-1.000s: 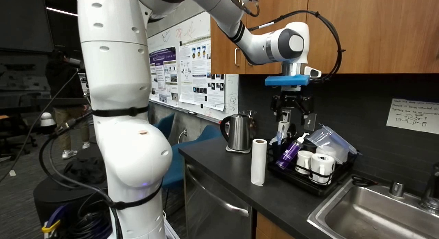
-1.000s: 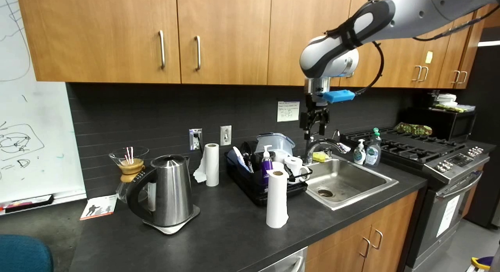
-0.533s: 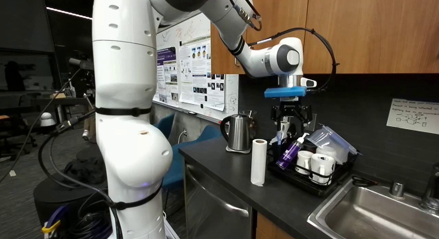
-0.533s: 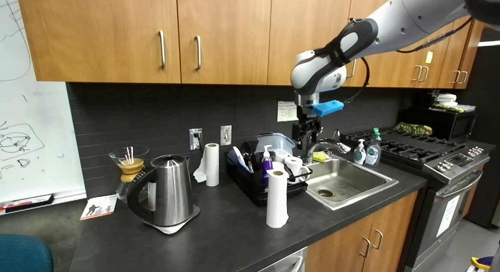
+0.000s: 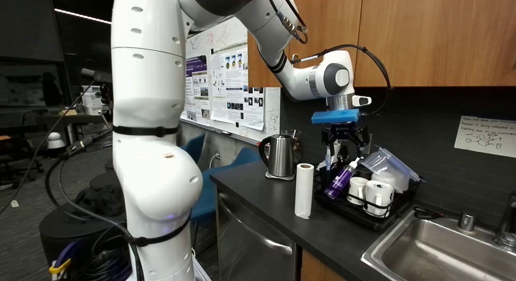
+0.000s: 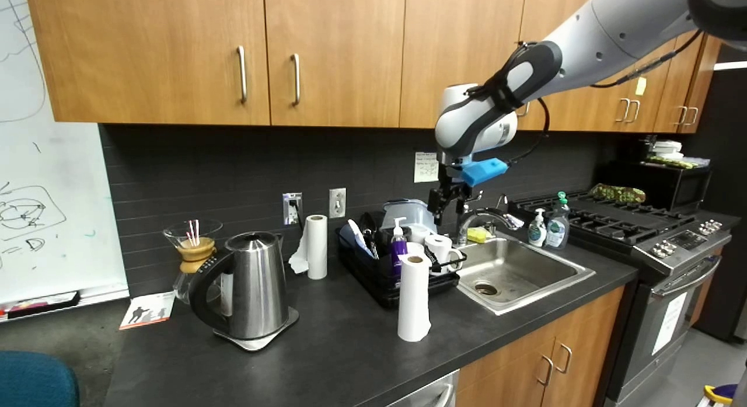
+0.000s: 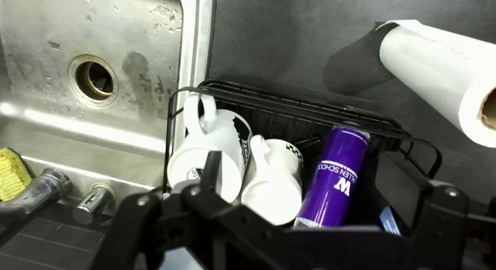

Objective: Remove a white mug from the dish drying rack and put it on the countertop

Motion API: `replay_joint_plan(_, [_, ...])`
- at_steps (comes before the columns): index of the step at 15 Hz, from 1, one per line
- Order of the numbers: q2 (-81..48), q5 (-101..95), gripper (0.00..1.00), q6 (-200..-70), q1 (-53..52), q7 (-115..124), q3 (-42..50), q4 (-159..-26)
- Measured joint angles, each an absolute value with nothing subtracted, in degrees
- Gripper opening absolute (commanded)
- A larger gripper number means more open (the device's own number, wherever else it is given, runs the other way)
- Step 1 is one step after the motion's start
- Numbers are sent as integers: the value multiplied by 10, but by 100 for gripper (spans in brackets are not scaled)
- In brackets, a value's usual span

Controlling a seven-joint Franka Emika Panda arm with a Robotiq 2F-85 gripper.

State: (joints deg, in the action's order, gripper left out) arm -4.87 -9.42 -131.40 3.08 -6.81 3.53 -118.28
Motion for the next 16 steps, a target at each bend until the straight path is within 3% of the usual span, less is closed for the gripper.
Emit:
replay_joint_plan(9, [-137, -227, 100, -1334, 30, 51, 56, -1196])
replay_joint_plan(16, [-116, -281, 100, -1316, 58, 8, 108, -1105])
